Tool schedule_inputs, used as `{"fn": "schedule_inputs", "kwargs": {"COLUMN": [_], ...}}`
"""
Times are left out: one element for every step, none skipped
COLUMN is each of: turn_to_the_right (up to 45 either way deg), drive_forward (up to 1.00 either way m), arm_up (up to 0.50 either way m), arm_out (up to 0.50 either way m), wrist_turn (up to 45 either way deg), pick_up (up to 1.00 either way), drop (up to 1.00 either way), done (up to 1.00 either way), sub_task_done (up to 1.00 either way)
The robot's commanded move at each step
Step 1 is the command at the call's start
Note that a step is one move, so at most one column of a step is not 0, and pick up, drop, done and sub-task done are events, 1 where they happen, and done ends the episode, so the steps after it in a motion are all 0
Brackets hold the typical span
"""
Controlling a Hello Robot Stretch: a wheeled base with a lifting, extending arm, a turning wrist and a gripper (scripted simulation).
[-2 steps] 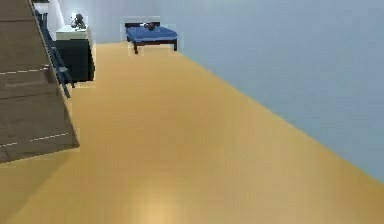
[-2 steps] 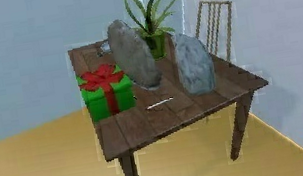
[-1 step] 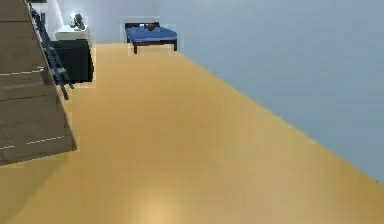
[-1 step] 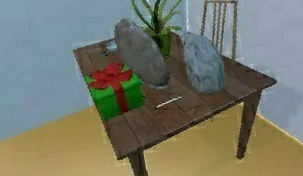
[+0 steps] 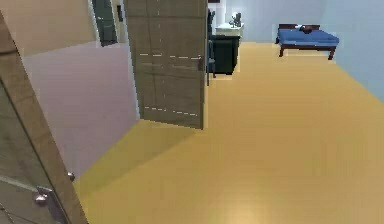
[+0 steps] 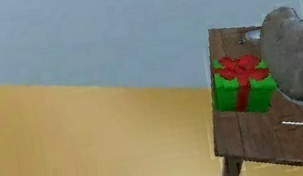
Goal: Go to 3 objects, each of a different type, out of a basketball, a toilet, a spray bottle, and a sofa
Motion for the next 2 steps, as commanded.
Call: {"fn": "schedule_inputs", "kwargs": {"turn_to_the_right": [0.0, -45.0], "drive_forward": [0.9, 0.0], "arm_up": [0.0, 0.0], "arm_out": [0.0, 0.0], "wrist_turn": [0.0, 0.0], "pick_up": [0.0, 0.0], "drop": [0.0, 0.0], "done": [0.0, 0.0], "sub_task_done": [0.0, 0.0]}}
